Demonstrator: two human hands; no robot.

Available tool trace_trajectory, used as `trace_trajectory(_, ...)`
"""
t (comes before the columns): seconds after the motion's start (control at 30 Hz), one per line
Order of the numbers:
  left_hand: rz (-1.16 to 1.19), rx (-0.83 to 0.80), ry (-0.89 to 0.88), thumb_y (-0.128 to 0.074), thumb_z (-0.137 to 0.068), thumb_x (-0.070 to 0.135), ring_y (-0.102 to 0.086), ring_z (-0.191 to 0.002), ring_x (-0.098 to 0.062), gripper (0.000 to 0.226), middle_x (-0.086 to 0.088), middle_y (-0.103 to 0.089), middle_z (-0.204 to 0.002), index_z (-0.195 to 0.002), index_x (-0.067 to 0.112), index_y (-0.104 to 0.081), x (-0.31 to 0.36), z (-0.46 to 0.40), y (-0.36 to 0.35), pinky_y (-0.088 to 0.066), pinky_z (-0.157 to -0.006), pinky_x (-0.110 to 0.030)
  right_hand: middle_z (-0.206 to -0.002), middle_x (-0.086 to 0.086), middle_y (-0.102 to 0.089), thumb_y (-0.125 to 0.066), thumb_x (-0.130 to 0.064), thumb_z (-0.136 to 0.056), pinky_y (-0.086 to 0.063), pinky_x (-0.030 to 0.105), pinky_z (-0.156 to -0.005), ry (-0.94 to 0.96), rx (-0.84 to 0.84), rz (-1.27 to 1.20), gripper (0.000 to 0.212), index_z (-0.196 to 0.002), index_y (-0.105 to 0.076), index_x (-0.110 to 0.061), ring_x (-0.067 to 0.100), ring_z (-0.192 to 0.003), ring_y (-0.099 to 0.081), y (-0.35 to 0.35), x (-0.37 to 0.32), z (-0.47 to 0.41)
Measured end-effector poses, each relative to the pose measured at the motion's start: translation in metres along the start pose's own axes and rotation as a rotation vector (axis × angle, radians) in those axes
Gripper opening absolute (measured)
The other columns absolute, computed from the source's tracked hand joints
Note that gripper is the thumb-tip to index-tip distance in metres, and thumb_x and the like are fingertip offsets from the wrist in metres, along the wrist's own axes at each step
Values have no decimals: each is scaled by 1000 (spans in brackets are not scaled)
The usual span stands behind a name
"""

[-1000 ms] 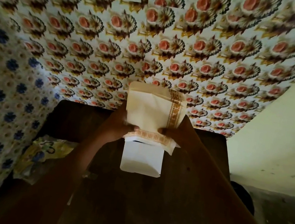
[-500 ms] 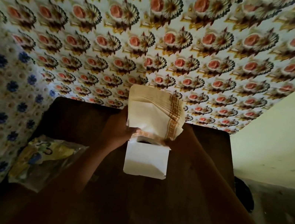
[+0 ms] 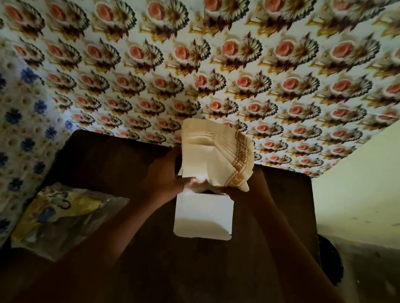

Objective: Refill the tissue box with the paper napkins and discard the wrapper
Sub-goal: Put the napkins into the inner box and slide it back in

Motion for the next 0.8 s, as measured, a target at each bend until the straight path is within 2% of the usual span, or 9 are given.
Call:
trace_trajectory(0.13,-56,-13,-26,-89,-74,35,-69,-109,-24,81,-7,-71,-121,-142,11,-51,-6,3,-10,-55,-81,-28,-73,19,-71,-81,-16,-68,-61,49,-57,95,-18,85,23,-85,-66,-14,42,-69,-73,-2,1,-6)
trace_trajectory(0.23,70,1,-15,-90,-74,23,-65,-119,-22,72,-6,-67,-126,-136,11,-56,-10,2,-13,-48,-81,-7,-69,17,-69,-73,-31,-72,-58,41,-57,95,-8,63,19,-84,-60,-22,38,-66,-71,-5,3,-3)
trace_trajectory(0.3,206,54,-25,-92,-71,21,-62,-124,-19,73,-4,-62,-131,-134,24,-55,-14,0,-15,-54,-87,-12,-80,9,-72,-78,-26,-73,-63,43,-68,20,-52,3,28,-89,-71,-5,21,-79,-74,-2,7,0)
trace_trajectory(0.37,243,93,-30,-94,-68,18,-64,-119,-14,75,1,-64,-125,-121,55,-55,-12,-1,-13,-58,-90,-24,-101,-3,-70,-86,-27,-71,-59,23,-85,10,-79,-64,44,-103,-71,0,-5,-98,-68,1,12,0)
trace_trajectory(0.43,283,63,-6,-93,-66,7,-67,-108,1,82,19,-68,-111,-105,68,-57,-9,-3,-12,-56,-84,-16,-116,-1,-71,-84,-41,-70,-56,23,-95,-58,-67,-137,62,-118,-67,-5,2,-112,-67,4,15,-1)
trace_trajectory(0.57,297,-10,-9,-93,-65,2,-60,-98,25,63,25,-64,-101,-111,35,-65,-7,-3,-13,-48,-77,0,-121,2,-71,-84,-44,-66,-56,48,-100,-395,-63,-193,64,-123,-63,-23,22,-114,-68,-2,21,4)
trace_trajectory(0.63,249,-38,-19,-95,-62,7,-61,-109,15,72,16,-65,-111,-125,18,-63,-11,-6,-13,-51,-88,-8,-123,3,-69,-83,-52,-61,-46,58,-105,-418,-50,-143,73,-124,-60,-26,27,-119,-64,-5,25,3)
trace_trajectory(0.7,230,-64,20,-97,-57,9,-63,-116,1,84,9,-67,-119,-128,29,-57,-14,-3,-8,-56,-97,-30,-130,11,-65,-83,-53,-63,-33,63,-112,-372,-121,-10,78,-130,-60,-21,33,-127,-56,-7,27,-4)
trace_trajectory(0.8,159,-37,47,-94,-52,48,-66,-116,-11,75,2,-70,-122,-118,47,-58,-7,-1,-1,-57,-98,-43,-139,16,-56,-81,-49,-72,-23,56,-118,-337,-188,187,80,-139,-55,-16,37,-136,-46,-5,25,-6)
Point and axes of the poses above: each hand's wrist, its own z-axis away from the middle knuckle, its own y-axis out of the back of the hand, x = y × z, the point moved 1 cm from there along -z, towards the middle knuckle
